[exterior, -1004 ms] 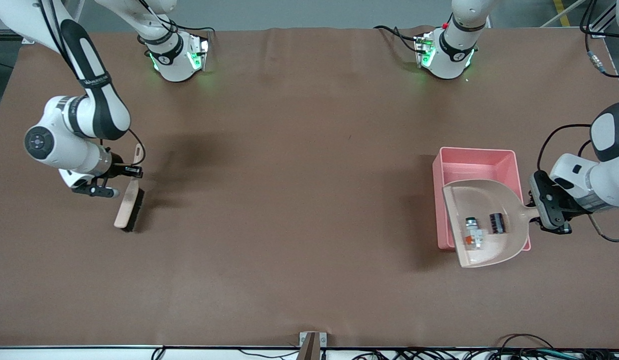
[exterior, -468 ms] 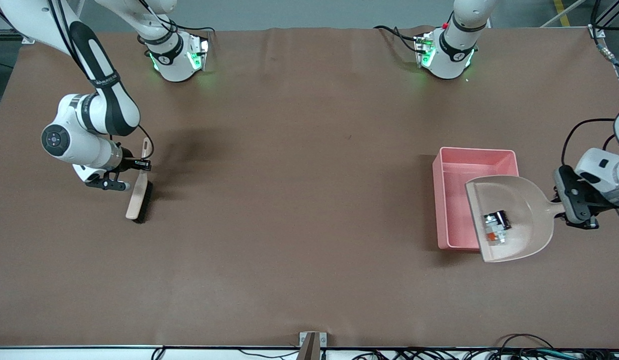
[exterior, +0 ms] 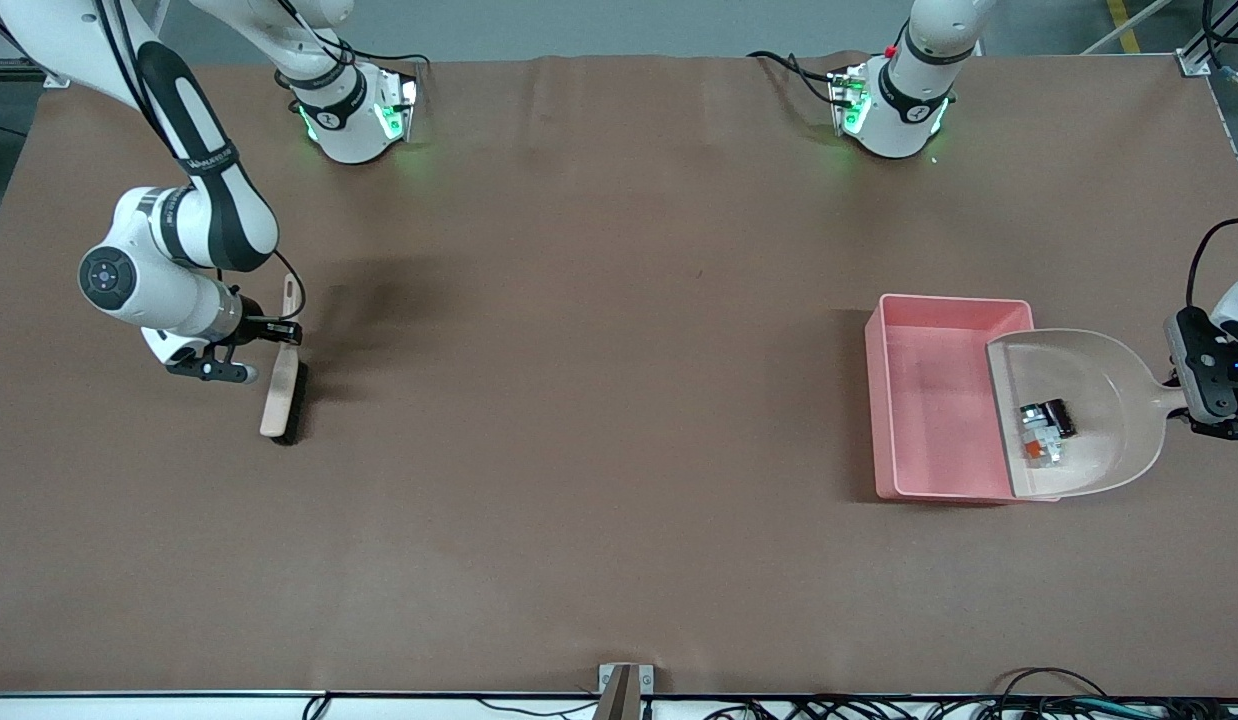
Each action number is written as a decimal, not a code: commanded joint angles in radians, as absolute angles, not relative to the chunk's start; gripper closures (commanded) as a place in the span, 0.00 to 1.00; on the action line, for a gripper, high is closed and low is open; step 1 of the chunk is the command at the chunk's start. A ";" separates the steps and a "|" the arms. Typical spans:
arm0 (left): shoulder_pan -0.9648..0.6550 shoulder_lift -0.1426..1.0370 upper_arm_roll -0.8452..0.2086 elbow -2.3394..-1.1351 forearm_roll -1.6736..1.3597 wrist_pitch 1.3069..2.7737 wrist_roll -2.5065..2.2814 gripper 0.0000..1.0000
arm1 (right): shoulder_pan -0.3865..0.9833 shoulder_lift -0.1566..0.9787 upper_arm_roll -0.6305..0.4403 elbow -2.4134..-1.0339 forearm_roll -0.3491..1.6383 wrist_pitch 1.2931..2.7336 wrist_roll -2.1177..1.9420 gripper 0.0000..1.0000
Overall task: Clean e-waste and dump in bin
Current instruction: 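Tilt the dustpan with the left gripper to dump components into bin, then lower the brush with the right gripper while the left gripper returns the dustpan, then set the dustpan on the table with the left gripper and release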
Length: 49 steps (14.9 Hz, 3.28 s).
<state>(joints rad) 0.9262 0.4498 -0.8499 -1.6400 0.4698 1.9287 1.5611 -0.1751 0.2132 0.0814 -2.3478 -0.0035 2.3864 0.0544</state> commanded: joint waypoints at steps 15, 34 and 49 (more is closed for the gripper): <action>0.485 0.226 -0.556 -1.870 0.850 1.996 1.322 1.00 | -0.198 0.023 0.097 -2.143 -0.020 2.102 0.067 0.00; 0.203 0.400 -0.545 -1.735 0.199 2.172 1.173 1.00 | -0.172 0.054 0.104 -1.548 0.018 1.528 0.158 0.00; 0.034 0.571 -0.542 -1.894 0.209 2.488 1.002 1.00 | -0.157 -0.071 0.106 -1.609 0.021 1.531 0.135 0.00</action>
<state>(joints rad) 0.0533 0.5908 -0.5496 -1.8794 0.2114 2.4683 1.0142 -0.1668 -0.0410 0.1054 -1.5719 0.0095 1.5201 0.1326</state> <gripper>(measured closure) 0.670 0.000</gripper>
